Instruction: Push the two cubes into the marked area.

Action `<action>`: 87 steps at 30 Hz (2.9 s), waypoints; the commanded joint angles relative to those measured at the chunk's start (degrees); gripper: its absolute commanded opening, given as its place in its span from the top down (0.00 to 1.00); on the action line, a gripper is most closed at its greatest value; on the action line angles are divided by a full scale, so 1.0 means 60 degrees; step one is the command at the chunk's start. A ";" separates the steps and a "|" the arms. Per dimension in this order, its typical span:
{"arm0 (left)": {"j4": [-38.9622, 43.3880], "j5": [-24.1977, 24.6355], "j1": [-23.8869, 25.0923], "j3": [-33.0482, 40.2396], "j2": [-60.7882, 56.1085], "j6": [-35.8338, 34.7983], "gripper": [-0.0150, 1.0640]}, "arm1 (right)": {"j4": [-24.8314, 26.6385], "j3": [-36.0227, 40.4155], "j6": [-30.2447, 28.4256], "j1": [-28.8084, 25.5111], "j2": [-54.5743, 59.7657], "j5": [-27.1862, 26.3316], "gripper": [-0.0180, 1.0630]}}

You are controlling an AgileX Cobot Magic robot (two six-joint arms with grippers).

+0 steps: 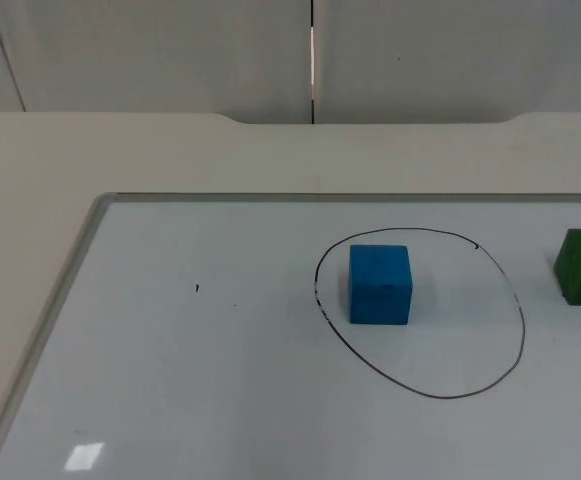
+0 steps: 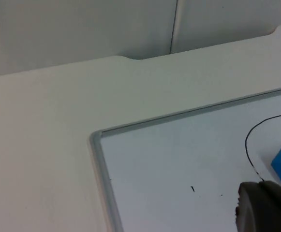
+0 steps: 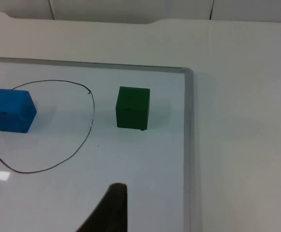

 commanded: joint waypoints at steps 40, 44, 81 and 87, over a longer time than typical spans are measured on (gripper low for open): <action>0.3617 0.5536 0.0021 0.1683 -0.7637 -0.3950 0.99 | 0.0077 0.0050 0.0000 -0.0058 0.0014 -0.0037 0.08; 0.3617 0.5633 0.0021 0.1943 -0.7637 -0.3950 0.99 | 0.0093 0.0050 0.0000 -0.0058 0.0757 -0.0037 0.20; 0.3814 0.4471 0.0021 0.2339 -0.7637 -0.3868 0.99 | 0.0359 -0.3052 0.0218 -0.0058 1.1779 -0.3727 0.98; 0.3814 0.4471 0.0021 0.2339 -0.7637 -0.3868 0.99 | 0.0254 -0.3532 0.0218 -0.0058 1.3045 -0.4322 0.98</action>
